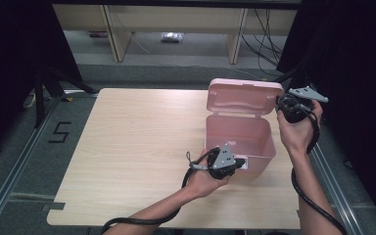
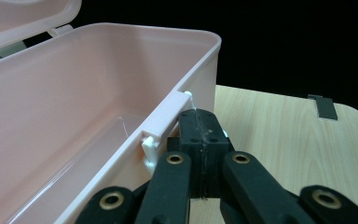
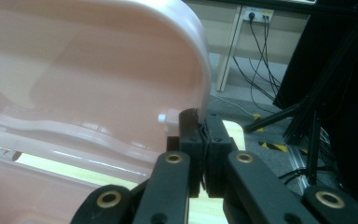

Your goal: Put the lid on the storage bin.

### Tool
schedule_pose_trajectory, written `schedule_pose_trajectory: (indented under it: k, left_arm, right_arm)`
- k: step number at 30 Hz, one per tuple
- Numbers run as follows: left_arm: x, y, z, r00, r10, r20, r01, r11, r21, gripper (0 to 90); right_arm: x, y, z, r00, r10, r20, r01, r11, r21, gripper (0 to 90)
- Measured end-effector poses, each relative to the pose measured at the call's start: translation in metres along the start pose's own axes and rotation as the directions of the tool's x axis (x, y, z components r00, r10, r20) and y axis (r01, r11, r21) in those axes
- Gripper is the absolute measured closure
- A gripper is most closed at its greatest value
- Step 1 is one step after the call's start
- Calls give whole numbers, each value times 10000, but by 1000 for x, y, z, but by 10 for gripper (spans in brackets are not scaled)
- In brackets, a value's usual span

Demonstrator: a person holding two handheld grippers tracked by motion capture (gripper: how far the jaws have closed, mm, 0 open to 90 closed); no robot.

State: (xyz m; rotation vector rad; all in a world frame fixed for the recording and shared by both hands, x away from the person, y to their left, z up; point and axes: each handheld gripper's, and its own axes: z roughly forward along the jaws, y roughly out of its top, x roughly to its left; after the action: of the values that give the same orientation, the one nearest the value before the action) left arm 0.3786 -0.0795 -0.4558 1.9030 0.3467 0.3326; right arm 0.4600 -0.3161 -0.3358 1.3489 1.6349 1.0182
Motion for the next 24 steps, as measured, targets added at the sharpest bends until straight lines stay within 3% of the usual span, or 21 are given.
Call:
schedule_pose_trajectory:
  k: [5, 7, 10, 13, 18, 20, 23, 24]
  left_arm:
    - [0, 0, 0, 10000, 16, 5, -16, 10000, 6, 900]
    - [0, 0, 0, 10000, 26, 2, -26, 10000, 12, 900]
    - [0, 0, 0, 10000, 11, -1, -11, 10000, 14, 900]
    - [0, 0, 0, 10000, 12, 5, -12, 10000, 21, 900]
    - [0, 0, 0, 10000, 45, 17, -45, 10000, 35, 900]
    - [0, 0, 0, 10000, 48, 13, -48, 10000, 40, 900]
    - [0, 0, 0, 10000, 39, 14, -39, 10000, 49, 900]
    - [0, 1, 0, 10000, 44, 17, -44, 10000, 52, 900]
  right_arm:
    - [0, -1, -1, 9998, -186, 54, 186, 9998, -73, 896]
    - [2, -1, -3, 10000, 80, 43, -80, 10000, 5, 895]
    - [1, -2, -3, 9998, -188, 112, 189, 9998, -86, 895]
    - [3, -3, -4, 10000, 66, 34, -66, 10000, -61, 895]
    - [1, -4, -5, 9994, -318, 98, 319, 9994, -133, 895]
    - [4, -5, -6, 9999, 32, 102, -31, 10000, -83, 895]
    - [2, -6, -7, 9995, -314, 97, 316, 9994, -123, 894]
    - [3, -7, -7, 9997, -219, 144, 223, 9994, -260, 894]
